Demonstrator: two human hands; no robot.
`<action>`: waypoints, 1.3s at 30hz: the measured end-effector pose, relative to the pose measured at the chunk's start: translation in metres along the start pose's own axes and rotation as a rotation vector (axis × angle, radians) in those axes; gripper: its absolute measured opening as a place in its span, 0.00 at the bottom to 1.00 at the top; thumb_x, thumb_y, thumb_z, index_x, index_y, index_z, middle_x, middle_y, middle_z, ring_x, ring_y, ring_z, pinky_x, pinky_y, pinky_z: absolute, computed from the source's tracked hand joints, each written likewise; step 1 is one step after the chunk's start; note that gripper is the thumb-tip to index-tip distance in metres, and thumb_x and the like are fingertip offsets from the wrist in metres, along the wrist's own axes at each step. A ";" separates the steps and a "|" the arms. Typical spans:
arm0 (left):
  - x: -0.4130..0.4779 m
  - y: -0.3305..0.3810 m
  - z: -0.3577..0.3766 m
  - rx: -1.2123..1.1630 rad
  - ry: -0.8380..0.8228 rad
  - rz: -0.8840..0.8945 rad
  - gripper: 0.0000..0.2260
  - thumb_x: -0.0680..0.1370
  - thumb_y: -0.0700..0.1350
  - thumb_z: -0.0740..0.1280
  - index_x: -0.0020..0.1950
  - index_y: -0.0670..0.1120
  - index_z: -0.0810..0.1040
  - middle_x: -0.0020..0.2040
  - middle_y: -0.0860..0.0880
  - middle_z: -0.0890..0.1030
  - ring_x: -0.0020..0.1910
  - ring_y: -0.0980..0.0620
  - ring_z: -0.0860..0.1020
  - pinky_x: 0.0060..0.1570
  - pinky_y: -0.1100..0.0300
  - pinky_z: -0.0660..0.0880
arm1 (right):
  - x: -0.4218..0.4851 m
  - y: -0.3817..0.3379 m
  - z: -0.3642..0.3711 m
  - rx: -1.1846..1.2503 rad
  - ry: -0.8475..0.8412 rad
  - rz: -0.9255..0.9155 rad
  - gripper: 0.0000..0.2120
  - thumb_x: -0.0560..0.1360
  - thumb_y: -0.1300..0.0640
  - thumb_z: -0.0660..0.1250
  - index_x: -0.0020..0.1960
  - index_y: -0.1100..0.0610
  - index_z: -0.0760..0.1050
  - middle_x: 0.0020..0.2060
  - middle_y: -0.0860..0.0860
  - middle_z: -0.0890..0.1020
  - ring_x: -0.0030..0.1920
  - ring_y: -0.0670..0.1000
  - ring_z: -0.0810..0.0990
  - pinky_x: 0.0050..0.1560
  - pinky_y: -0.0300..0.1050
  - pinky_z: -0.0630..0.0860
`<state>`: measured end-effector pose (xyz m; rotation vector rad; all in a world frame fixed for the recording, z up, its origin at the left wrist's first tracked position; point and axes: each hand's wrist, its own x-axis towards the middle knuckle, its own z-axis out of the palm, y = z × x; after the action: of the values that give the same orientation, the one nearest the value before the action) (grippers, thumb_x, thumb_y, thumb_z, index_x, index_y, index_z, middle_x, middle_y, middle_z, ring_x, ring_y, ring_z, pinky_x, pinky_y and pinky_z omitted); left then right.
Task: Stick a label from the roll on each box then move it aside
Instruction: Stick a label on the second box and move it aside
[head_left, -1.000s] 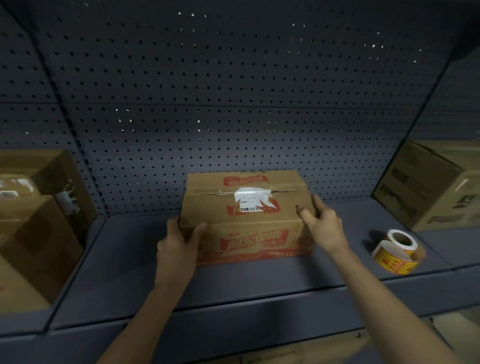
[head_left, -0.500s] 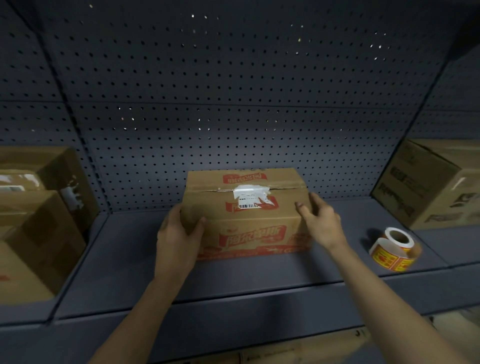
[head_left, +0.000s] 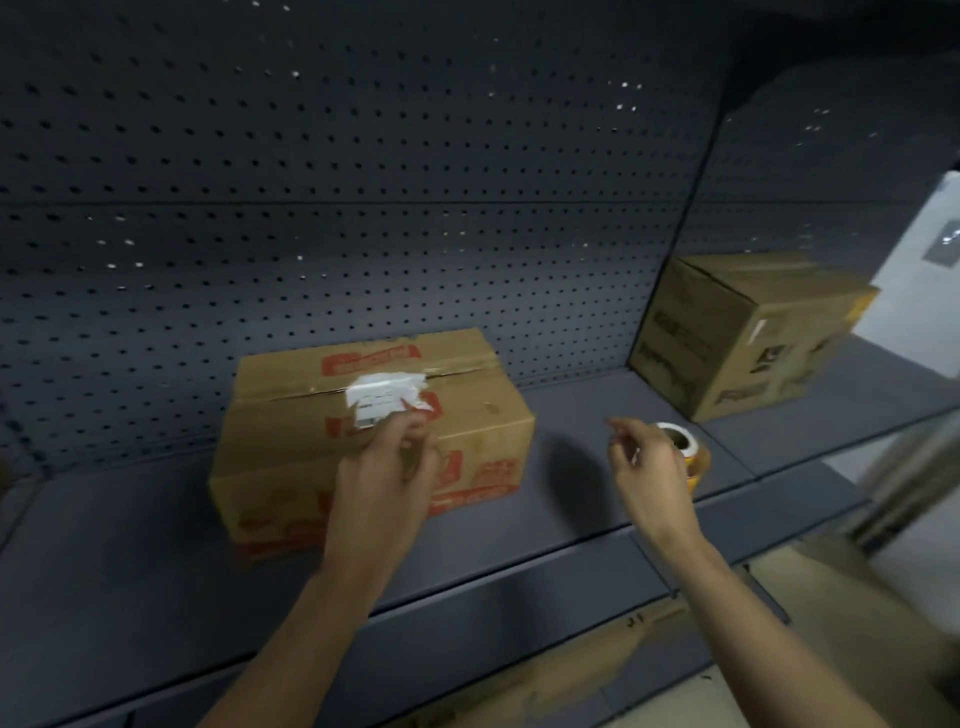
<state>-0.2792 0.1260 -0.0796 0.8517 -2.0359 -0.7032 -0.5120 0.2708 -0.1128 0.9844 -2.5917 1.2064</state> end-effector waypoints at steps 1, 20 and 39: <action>-0.001 0.004 0.010 -0.014 -0.046 -0.010 0.05 0.79 0.46 0.67 0.55 0.51 0.79 0.45 0.57 0.83 0.44 0.58 0.81 0.43 0.78 0.69 | 0.001 0.011 -0.006 -0.025 0.021 -0.001 0.13 0.79 0.64 0.65 0.61 0.58 0.80 0.56 0.57 0.82 0.56 0.60 0.81 0.58 0.41 0.69; -0.008 0.040 0.166 -0.219 -0.524 0.091 0.17 0.80 0.42 0.67 0.67 0.57 0.76 0.62 0.63 0.75 0.58 0.63 0.76 0.56 0.74 0.69 | 0.028 0.092 -0.046 -0.104 -0.421 -0.058 0.15 0.82 0.58 0.61 0.59 0.39 0.78 0.62 0.45 0.74 0.70 0.48 0.60 0.52 0.43 0.51; -0.008 0.067 0.220 -0.469 -0.873 -0.244 0.06 0.78 0.45 0.68 0.53 0.49 0.82 0.49 0.49 0.86 0.52 0.49 0.83 0.53 0.55 0.78 | 0.028 0.126 -0.071 0.123 -0.217 -0.199 0.05 0.74 0.57 0.73 0.45 0.47 0.81 0.48 0.39 0.79 0.53 0.43 0.76 0.56 0.46 0.70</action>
<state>-0.4804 0.2131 -0.1504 0.5508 -2.3306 -1.8533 -0.6212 0.3668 -0.1352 1.4341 -2.5199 1.2837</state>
